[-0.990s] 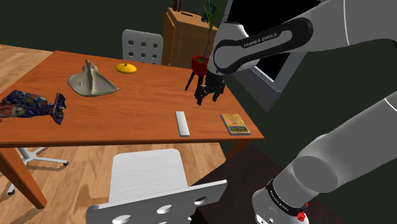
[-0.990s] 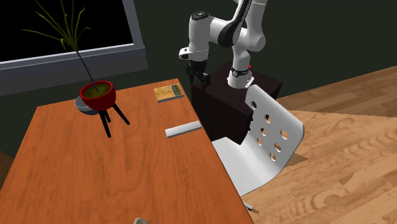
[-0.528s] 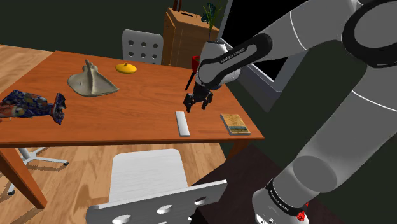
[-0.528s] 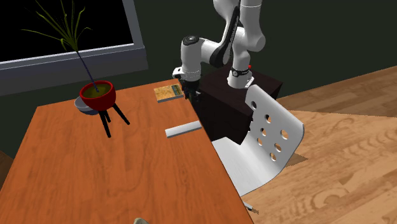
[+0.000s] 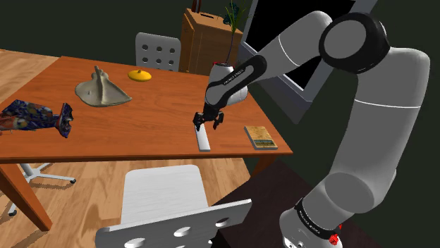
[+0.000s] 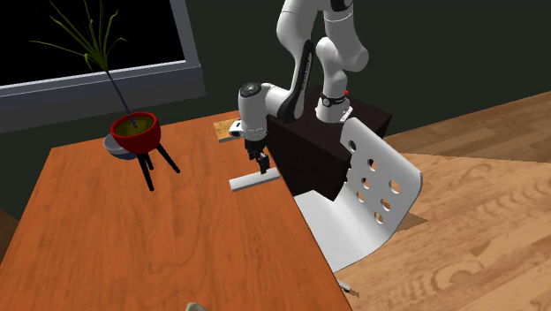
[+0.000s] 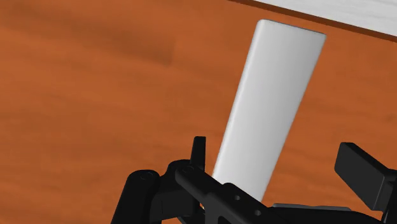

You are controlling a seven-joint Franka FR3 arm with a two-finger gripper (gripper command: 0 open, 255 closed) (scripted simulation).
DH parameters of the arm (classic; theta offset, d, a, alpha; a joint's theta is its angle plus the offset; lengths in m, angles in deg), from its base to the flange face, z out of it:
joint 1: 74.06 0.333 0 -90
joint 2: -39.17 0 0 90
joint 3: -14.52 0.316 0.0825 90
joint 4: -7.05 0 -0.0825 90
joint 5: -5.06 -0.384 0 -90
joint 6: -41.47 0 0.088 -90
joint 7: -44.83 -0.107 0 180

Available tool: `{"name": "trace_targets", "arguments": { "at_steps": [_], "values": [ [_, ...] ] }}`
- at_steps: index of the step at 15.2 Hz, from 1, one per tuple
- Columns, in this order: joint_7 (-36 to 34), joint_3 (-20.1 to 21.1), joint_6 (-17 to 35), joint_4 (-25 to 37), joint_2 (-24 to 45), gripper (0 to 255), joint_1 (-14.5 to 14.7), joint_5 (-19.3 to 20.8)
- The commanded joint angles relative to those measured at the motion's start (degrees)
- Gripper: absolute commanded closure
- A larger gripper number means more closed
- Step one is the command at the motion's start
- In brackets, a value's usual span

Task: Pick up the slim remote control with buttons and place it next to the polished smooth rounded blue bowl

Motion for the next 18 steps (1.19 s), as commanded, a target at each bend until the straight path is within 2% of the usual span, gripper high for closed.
{"name": "trace_targets", "arguments": {
  "at_steps": [1, 9, 17, 18],
  "values": [
    [-1.17, -0.44, 1.12, 3.65, 4.85, 0, 0.36, 0.04],
    [-1.66, -1.08, 5.29, 4.63, 10.01, 0, 0.94, 0.74],
    [-1.66, -1.08, 5.27, 4.65, 10.01, 0, 0.94, 0.73],
    [-1.66, -1.08, 5.27, 4.65, 10.01, 255, 0.94, 0.73]
  ]
}}
